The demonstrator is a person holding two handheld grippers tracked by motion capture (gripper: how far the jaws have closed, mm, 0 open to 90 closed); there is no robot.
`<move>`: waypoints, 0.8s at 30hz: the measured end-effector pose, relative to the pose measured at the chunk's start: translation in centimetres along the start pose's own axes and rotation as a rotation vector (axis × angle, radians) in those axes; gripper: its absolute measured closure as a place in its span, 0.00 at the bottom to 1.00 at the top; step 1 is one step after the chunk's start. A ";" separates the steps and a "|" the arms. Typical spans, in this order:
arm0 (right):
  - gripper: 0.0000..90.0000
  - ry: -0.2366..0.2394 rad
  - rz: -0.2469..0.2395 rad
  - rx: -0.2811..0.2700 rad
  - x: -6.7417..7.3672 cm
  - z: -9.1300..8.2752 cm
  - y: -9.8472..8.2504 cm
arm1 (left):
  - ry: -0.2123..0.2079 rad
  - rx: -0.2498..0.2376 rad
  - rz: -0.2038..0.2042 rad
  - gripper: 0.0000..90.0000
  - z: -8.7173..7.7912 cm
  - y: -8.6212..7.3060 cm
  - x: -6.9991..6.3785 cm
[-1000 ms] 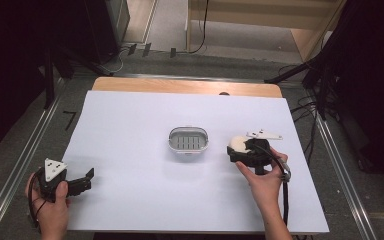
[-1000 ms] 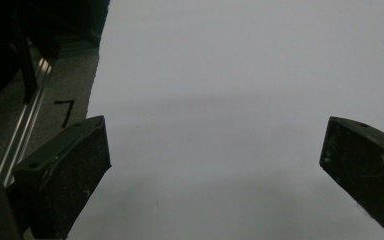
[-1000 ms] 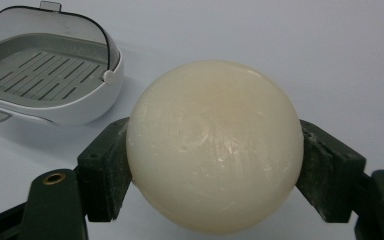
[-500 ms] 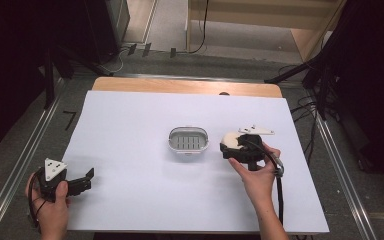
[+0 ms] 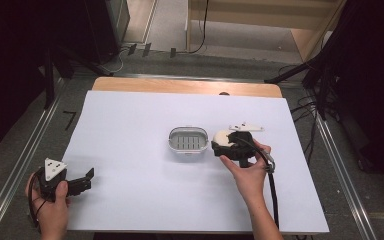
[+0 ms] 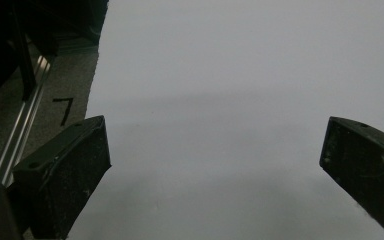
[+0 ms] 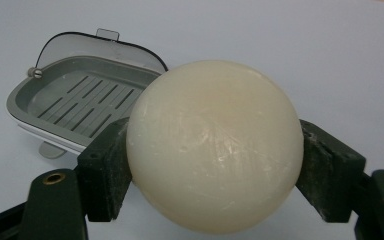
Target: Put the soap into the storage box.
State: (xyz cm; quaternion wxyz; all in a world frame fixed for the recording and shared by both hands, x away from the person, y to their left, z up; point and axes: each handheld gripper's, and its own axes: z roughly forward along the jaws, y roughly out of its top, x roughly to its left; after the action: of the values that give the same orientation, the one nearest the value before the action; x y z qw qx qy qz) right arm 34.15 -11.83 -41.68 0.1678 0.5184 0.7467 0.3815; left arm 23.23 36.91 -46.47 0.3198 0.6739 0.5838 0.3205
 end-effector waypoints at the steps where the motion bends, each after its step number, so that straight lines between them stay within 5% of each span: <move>1: 0.28 0.003 0.000 0.000 0.1 0.1 0.1 | 0.000 0.000 0.000 0.00 0.0 0.0 0.0; 24: 0.28 0.043 -0.027 0.005 2.8 1.6 1.4 | -0.002 -0.001 -0.001 0.00 0.0 0.0 0.0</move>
State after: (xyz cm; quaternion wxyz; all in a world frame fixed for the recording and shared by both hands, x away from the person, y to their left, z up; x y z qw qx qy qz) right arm 34.94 -8.48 -41.28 0.1556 0.5005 0.7579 0.3884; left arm 23.23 36.91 -46.48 0.3207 0.6738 0.5838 0.3200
